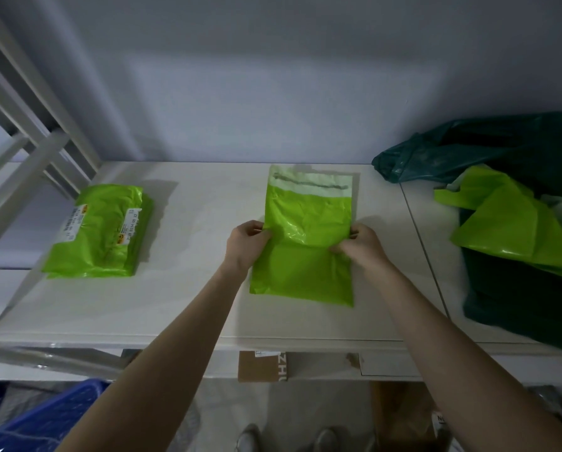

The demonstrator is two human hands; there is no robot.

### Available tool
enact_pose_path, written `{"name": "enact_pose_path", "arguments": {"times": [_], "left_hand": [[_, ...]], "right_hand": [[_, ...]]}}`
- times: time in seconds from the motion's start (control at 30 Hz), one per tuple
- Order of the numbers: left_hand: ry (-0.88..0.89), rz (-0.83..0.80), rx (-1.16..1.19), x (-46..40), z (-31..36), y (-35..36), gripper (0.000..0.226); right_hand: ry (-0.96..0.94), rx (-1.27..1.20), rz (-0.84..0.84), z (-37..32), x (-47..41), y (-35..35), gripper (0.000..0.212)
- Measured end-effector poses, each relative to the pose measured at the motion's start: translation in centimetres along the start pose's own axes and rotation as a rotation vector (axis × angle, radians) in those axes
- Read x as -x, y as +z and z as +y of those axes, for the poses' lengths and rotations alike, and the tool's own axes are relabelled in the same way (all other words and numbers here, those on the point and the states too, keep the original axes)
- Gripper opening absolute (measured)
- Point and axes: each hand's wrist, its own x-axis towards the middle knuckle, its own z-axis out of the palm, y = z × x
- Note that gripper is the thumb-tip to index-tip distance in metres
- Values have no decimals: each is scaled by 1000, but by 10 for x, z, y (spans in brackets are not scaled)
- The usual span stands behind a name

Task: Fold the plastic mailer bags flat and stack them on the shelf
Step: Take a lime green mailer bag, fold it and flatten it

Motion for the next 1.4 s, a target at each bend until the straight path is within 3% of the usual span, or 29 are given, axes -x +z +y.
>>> {"name": "enact_pose_path", "arguments": {"times": [0.13,0.27,0.47,0.7,0.8,1.1,1.2,1.4], "left_hand": [[-7,-50,-10,-4,0,-3,14],[2,-6,-106,-8,3,-5,3],[-62,-20,38,-13,16,3,31],[-125,-92,246,-15,19,10,20],[-108,-111,314,-15,19,11,8],[-61,-200,324,-17,18,11,21],[-74,-188,349,-19,16,10,16],[-45,-138,357,-20,7,12,19]], "right_hand": [[-37,-99,65,-1,-1,-5,15],[-66,-31,105,-4,-2,-8,17],[-54,-51,62,-6,-3,-9,29],[-14,-106,42,-13,2,-14,29],[8,-174,30,-17,3,-15,19],[42,-461,-55,-26,2,-13,29],[29,-416,-66,-23,-2,-13,10],[70,-456,-10,-14,-9,-10,19]]}}
